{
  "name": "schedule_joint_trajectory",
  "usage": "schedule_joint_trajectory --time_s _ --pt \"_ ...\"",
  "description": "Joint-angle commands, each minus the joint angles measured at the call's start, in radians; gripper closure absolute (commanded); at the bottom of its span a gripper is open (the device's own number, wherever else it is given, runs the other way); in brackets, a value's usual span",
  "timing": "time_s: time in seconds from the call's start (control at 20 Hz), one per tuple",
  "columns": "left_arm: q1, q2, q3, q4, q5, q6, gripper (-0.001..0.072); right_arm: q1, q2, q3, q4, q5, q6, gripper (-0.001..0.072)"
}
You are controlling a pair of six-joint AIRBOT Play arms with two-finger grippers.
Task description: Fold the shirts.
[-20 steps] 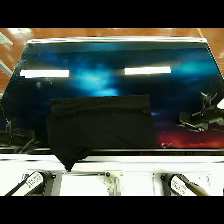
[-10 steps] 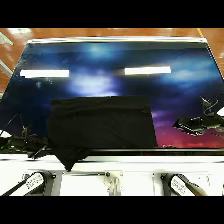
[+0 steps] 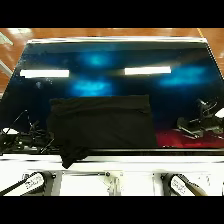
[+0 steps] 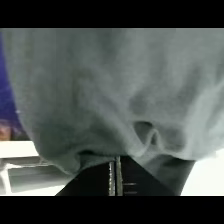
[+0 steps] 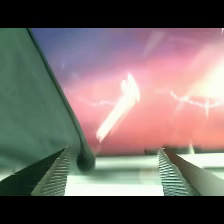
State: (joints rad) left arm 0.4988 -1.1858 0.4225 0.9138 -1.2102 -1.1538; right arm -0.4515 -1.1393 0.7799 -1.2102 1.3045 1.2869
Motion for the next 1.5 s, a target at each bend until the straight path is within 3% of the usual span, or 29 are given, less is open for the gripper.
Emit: schedule_joint_trajectory --time_s 0.0,0.3,0.8,0.95,1.05,1.1,1.3,1.45 --pt "-0.005 0.014 0.000 -0.043 -0.071 0.046 0.0671 0.000 0.000 -0.113 0.063 0.100 -0.087 0.0034" --pt "-0.005 0.070 0.000 -0.043 -0.129 0.046 0.0671 0.000 0.000 -0.296 0.195 -0.077 -0.103 0.0034" --pt "-0.005 0.118 0.000 -0.043 -0.130 0.045 0.0671 0.001 -0.048 -0.422 0.361 -0.175 -0.134 0.0036" --pt "-0.005 0.118 0.000 -0.044 -0.130 0.042 0.0671 0.084 -0.104 -0.422 0.376 -0.262 -0.140 0.0159" --pt "-0.005 0.119 0.003 -0.044 -0.130 0.043 0.0671 0.132 -0.105 -0.404 0.370 -0.281 -0.139 0.0559" --pt "-0.005 0.121 0.011 -0.044 -0.129 0.043 0.0671 0.138 -0.103 -0.382 0.368 -0.248 -0.141 0.0647" --pt "-0.005 0.157 0.134 -0.044 -0.127 0.095 0.0672 0.140 -0.031 -0.218 0.352 -0.086 -0.162 0.0648" --pt "-0.006 0.161 0.273 -0.089 -0.137 0.094 0.0672 0.202 0.016 -0.084 0.349 -0.102 -0.121 0.0649"
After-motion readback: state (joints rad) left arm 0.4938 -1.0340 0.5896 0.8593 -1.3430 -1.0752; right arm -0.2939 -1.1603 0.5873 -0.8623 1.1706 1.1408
